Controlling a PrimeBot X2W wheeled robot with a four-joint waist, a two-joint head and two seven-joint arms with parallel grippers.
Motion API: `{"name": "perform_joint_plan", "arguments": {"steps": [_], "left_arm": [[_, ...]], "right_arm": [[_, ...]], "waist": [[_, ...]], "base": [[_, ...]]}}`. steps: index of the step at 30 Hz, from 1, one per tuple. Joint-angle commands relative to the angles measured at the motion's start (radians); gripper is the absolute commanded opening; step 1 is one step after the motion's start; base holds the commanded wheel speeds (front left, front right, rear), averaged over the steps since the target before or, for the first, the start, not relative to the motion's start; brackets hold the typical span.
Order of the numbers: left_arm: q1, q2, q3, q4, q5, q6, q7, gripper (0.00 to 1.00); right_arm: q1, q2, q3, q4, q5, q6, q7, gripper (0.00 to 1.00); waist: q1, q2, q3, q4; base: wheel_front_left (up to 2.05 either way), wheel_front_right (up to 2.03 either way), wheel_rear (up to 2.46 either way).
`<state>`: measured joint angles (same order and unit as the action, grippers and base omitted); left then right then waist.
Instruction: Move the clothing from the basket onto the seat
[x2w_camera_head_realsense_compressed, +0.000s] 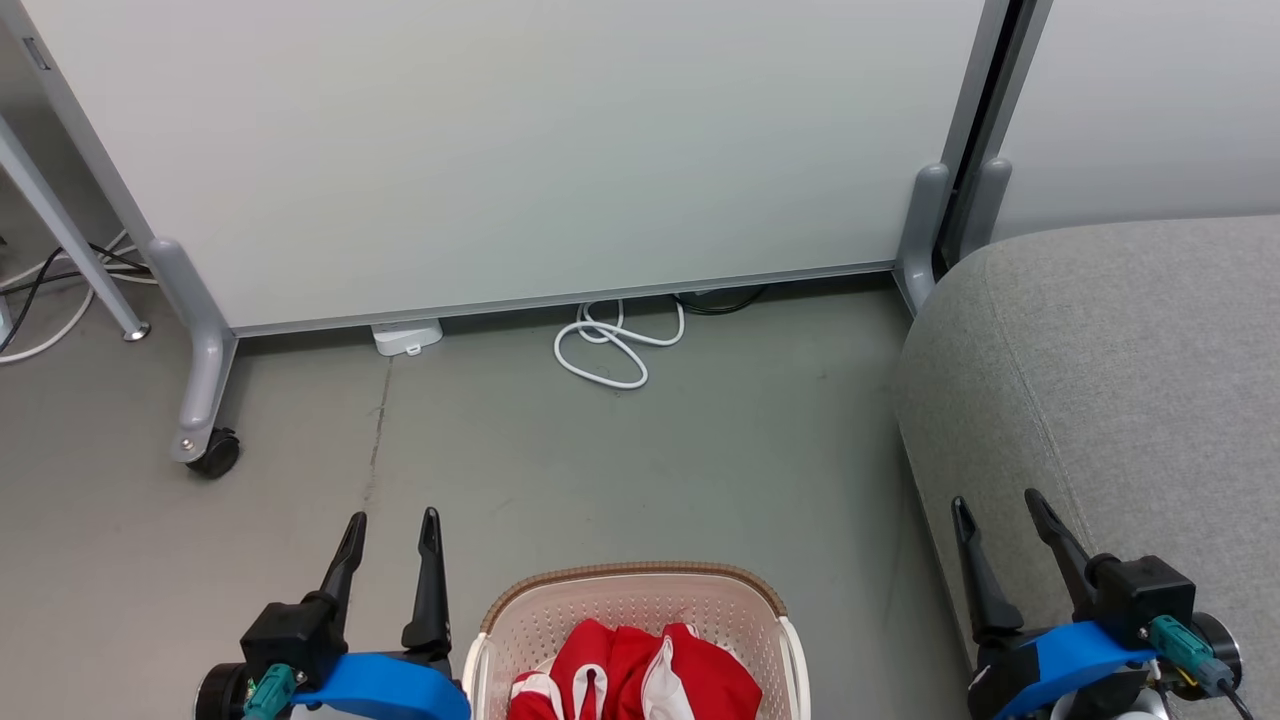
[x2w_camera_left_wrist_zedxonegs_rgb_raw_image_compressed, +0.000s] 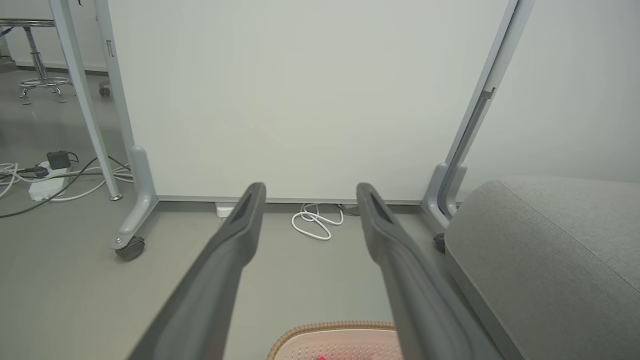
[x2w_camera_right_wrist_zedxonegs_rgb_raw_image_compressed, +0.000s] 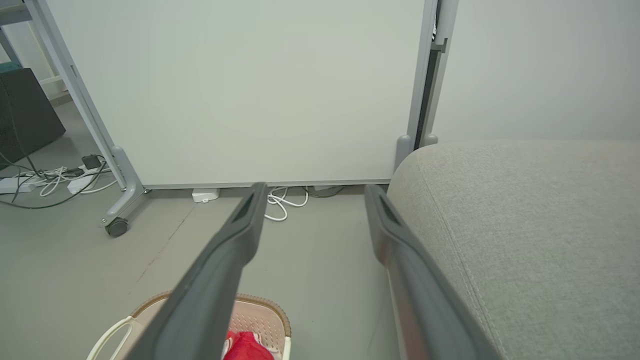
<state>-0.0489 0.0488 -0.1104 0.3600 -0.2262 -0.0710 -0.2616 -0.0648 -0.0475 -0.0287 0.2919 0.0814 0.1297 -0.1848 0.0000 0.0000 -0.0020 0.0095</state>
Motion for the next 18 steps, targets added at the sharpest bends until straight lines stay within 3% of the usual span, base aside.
{"name": "perform_joint_plan", "arguments": {"steps": [1,10,18], "left_arm": [[-0.009,0.003,-0.001,0.001,-0.001,0.003,-0.005,1.00],[-0.018,0.003,-0.016,0.008,-0.013,0.007,-0.005,1.00],[-0.077,0.003,-0.037,0.105,-0.011,-0.011,-0.004,1.00]], "right_arm": [[-0.004,-0.005,-0.002,-0.001,-0.001,0.002,0.005,1.00],[-0.020,-0.005,-0.002,-0.014,0.001,0.002,0.000,1.00],[-0.064,-0.005,0.011,-0.020,-0.005,0.002,-0.007,1.00]], "waist": [[0.0000,0.0000,0.000,0.000],[0.0000,0.0000,0.042,-0.012],[0.0000,0.0000,0.153,-0.069]], "base": [[0.00,0.00,0.00],[0.00,0.00,0.00],[0.00,0.00,0.00]]}}
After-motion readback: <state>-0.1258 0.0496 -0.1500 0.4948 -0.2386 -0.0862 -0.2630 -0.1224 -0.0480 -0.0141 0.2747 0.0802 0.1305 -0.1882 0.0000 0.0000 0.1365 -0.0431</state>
